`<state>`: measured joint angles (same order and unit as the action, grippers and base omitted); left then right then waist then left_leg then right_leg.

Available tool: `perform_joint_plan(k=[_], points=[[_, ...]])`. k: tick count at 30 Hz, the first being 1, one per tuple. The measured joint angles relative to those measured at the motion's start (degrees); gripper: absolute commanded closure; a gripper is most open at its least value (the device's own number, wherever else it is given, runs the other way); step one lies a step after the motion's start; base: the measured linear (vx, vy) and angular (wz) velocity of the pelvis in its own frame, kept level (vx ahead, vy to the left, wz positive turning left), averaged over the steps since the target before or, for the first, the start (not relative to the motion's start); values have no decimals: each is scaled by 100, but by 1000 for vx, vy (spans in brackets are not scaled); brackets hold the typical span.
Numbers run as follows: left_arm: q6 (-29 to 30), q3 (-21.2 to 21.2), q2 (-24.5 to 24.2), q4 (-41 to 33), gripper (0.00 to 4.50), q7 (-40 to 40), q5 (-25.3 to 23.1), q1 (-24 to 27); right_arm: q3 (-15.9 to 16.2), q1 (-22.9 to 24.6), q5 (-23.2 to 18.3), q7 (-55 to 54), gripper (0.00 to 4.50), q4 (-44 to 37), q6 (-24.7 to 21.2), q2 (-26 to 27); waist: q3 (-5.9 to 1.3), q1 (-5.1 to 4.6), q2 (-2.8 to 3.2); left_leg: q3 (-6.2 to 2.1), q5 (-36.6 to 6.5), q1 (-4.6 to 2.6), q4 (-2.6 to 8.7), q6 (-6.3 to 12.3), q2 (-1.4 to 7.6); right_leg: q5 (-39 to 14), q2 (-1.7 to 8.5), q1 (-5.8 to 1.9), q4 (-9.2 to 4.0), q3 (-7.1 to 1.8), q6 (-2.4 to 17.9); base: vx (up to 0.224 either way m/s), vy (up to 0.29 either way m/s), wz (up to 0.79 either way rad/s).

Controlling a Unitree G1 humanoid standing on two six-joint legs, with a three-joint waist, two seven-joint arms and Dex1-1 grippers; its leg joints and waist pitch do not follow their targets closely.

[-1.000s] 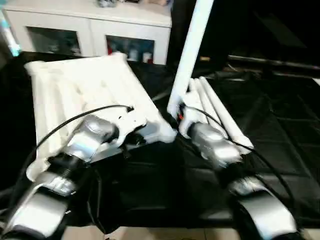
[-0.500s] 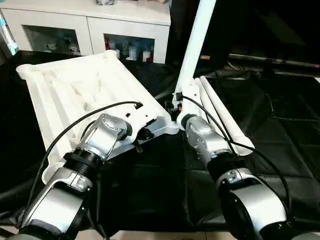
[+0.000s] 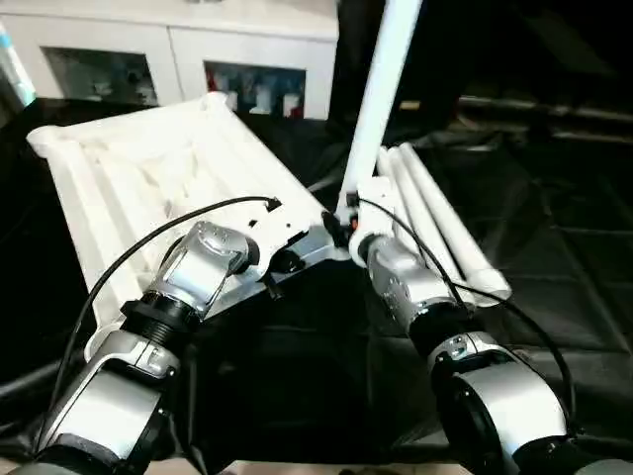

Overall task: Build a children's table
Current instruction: Rotate leg to tighten

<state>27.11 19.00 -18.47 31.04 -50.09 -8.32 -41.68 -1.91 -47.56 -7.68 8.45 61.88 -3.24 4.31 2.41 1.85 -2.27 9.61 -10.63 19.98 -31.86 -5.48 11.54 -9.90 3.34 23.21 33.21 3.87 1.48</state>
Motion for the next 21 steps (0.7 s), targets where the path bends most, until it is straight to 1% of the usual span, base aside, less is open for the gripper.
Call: perform_joint_plan(k=[3, 6, 8, 11, 15, 17, 21], points=[[-130, 3, -200, -232, 450, -225, 70, 96, -41, 39, -147, 650, 112, -194, -49, -172, 23, 12, 21, 21, 2, 20, 0, 0, 24, 9, -11, 27, 4, 6, 5, 0, 0, 0], [-324, 1, -386, -430, 450, -465, 110, 186, 171, 252, -130, 1367, 112, -610, -75, -434, 35, 27, 29, 27, 20, 73, -1, 33, 25, 5, -11, 80, 9, 8, 11, 0, 0, 0], [-459, -5, -494, -552, 450, -602, 145, 283, 391, 428, -84, 1821, 112, -951, -117, -655, 36, 51, 29, 28, 12, 96, -18, 50, 25, 0, -11, 95, 25, 8, 19, 0, 0, 0], [-594, -6, -570, -624, 450, -734, 195, 360, 527, 582, -66, 2331, 112, -1298, -167, -876, 49, 86, 25, 33, 5, 101, -40, 61, 27, -5, -10, 95, 35, 6, 26, 0, 0, 0], [-814, -3, -704, -793, 450, -1030, 316, 539, 762, 863, -80, 3232, 112, -2035, -304, -1334, 66, 160, 14, 33, 5, 99, -58, 60, 29, -5, -8, 90, 44, 4, 26, 0, 0, 0], [-869, 5, -781, -841, 450, -1203, 364, 587, 853, 948, -87, 3565, 112, -2297, -365, -1488, 70, 173, 9, 34, 5, 96, -74, 59, 30, -7, -5, 91, 75, 2, 29, 0, 0, 0], [-977, 28, -871, -978, 450, -1441, 418, 697, 987, 1097, -124, 3986, 112, -2729, -472, -1760, 75, 188, 0, 34, 4, 88, -82, 28, 33, -8, -4, 82, 93, 1, 29, 0, 0, 0]])
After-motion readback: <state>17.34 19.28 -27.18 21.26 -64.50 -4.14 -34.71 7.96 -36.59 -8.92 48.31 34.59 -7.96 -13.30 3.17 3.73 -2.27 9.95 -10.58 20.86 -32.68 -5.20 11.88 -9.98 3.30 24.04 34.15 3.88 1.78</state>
